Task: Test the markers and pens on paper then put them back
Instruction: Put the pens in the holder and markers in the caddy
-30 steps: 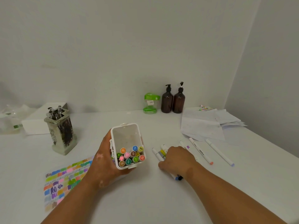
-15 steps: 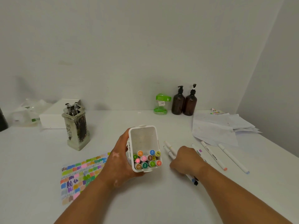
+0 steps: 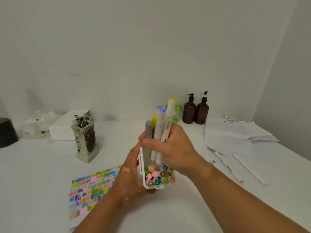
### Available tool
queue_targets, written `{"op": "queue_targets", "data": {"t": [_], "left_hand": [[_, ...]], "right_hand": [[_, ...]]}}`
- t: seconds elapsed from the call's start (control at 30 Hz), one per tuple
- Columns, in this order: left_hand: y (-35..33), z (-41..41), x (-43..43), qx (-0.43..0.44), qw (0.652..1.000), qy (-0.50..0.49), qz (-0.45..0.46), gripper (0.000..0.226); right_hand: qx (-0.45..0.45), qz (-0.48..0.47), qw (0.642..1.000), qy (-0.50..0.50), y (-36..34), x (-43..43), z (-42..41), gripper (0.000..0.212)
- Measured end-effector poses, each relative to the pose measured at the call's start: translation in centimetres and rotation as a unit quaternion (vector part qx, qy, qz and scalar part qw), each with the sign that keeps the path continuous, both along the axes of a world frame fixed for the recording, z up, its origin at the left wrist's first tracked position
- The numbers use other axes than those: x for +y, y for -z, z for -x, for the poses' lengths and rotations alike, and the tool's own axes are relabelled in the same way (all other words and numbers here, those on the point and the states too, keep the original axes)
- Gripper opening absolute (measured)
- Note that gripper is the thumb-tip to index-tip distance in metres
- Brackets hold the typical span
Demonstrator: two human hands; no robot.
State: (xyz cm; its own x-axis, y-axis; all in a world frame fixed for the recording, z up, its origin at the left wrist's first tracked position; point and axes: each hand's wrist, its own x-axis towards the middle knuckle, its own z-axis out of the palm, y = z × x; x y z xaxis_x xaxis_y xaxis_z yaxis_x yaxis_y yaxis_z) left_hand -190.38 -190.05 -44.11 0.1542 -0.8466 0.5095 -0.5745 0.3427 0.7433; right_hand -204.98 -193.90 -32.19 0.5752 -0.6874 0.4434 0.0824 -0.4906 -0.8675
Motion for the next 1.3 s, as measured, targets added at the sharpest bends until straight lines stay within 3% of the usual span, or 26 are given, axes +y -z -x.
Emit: {"op": "queue_targets", "data": {"t": [0.1,0.2,0.3,0.4,0.53,0.67,0.87,0.97,1.07,1.17,1.3], "left_hand": [[0.5,-0.7,0.1,-0.025,0.999,-0.037,-0.016,0.111],[1.0,-1.1,0.0,-0.017,0.998,-0.039,-0.036,0.112],[0.8,-0.6,-0.6,0.059,0.995,0.009,-0.074,0.120],[1.3,-0.6,-0.9,0.085,0.992,0.040,-0.086,0.082],[0.9,-1.2,-0.2,0.046,0.999,0.019,-0.011,0.114],[0.0,-0.3,0.2,0.024,1.000,0.007,0.011,0.107],[0.1,-0.1,0.5,0.017,1.000,0.009,0.012,0.119],[0.4,0.2,0.7,0.003,1.000,0.015,0.009,0.113],[0.0,0.7,0.5,-0.002,1.000,0.026,0.016,0.110],[-0.5,1.6,-0.1,0.018,0.999,0.044,0.019,0.110],[-0.7,3.4,-1.4,0.011,0.998,0.063,0.024,0.110]], "right_hand": [[0.064,0.083,0.994,0.024,1.0,0.1,-0.6,0.029],[0.059,0.102,0.993,0.012,1.1,-0.1,-0.7,0.037],[0.027,0.091,0.995,0.024,1.3,-0.4,-0.5,0.030],[0.040,0.111,0.992,0.045,1.8,-0.3,0.0,0.015],[0.008,0.105,0.991,0.088,1.8,-0.7,2.0,0.012],[0.055,0.104,0.979,0.170,2.4,-1.0,4.6,0.015],[0.081,0.106,0.977,0.166,3.5,0.6,4.8,0.022],[0.110,0.137,0.961,0.212,4.4,0.5,6.4,0.029],[0.123,0.111,0.940,0.298,5.8,-1.9,10.4,0.026],[0.231,0.058,0.891,0.386,7.4,-5.8,15.3,0.011],[0.408,-0.004,0.813,0.416,9.3,-10.2,19.3,0.049]]}}
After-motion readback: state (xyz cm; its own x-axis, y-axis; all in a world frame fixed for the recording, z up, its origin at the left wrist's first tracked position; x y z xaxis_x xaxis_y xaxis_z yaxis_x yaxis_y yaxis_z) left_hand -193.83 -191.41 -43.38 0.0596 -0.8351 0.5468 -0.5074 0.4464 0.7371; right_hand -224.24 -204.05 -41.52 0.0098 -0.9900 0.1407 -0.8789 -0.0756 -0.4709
